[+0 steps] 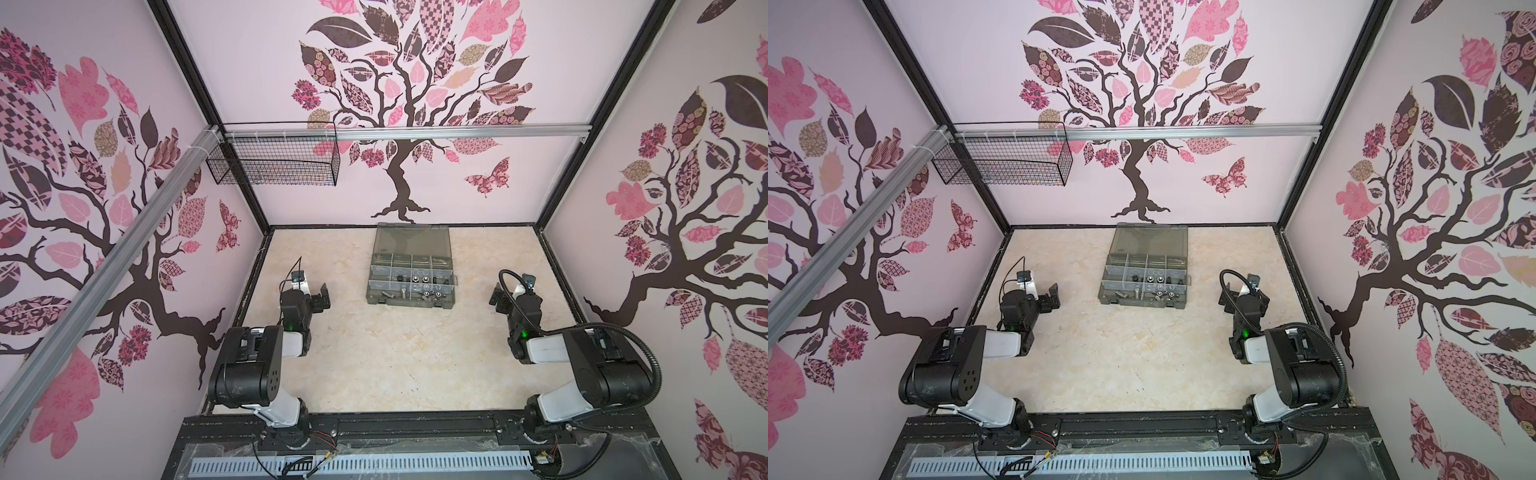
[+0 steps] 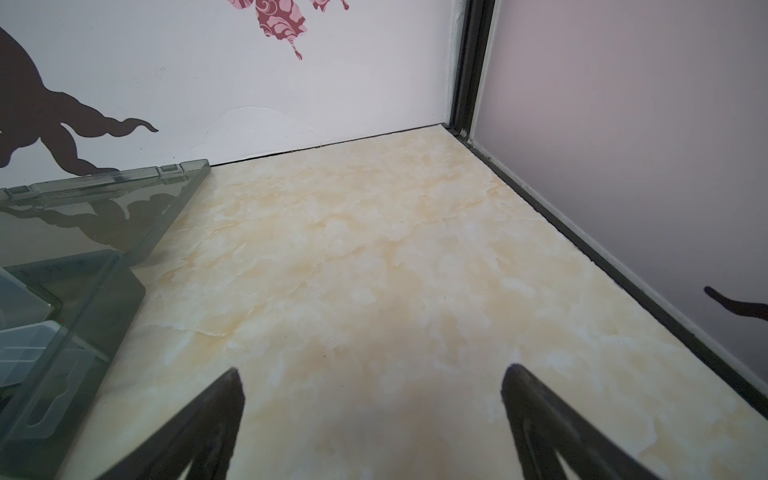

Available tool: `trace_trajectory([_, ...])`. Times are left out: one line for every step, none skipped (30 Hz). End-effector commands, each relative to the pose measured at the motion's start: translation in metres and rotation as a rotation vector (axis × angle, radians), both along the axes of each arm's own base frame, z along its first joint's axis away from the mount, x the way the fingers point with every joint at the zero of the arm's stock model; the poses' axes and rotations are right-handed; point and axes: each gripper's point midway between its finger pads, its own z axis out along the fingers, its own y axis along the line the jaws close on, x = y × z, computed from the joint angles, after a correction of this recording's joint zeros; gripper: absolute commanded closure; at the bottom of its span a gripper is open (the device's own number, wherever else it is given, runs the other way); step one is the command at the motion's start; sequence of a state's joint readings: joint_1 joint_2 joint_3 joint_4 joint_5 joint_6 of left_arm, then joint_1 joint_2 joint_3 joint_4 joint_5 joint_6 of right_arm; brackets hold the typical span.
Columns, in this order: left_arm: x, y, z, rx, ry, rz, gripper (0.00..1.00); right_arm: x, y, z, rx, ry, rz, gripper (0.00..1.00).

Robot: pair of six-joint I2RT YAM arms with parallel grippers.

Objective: Sort the screws and nuts into containers

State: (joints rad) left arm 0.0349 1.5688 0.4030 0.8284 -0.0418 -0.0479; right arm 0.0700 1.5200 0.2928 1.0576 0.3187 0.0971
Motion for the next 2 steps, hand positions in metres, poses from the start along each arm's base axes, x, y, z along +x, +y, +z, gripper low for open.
trace_trajectory([-0.0007,0.0011,0.0052,0.011,-0.019,-0.003,0.02,0.0088,0.0002,0.0095,-0.001,-0.028,0.004,0.01])
trace_trajectory([-0.0008,0.0008,0.0049,0.011,-0.018,-0.004,0.02,0.0078,0.0009,0.0097,-0.001,-0.032,0.007,0.01])
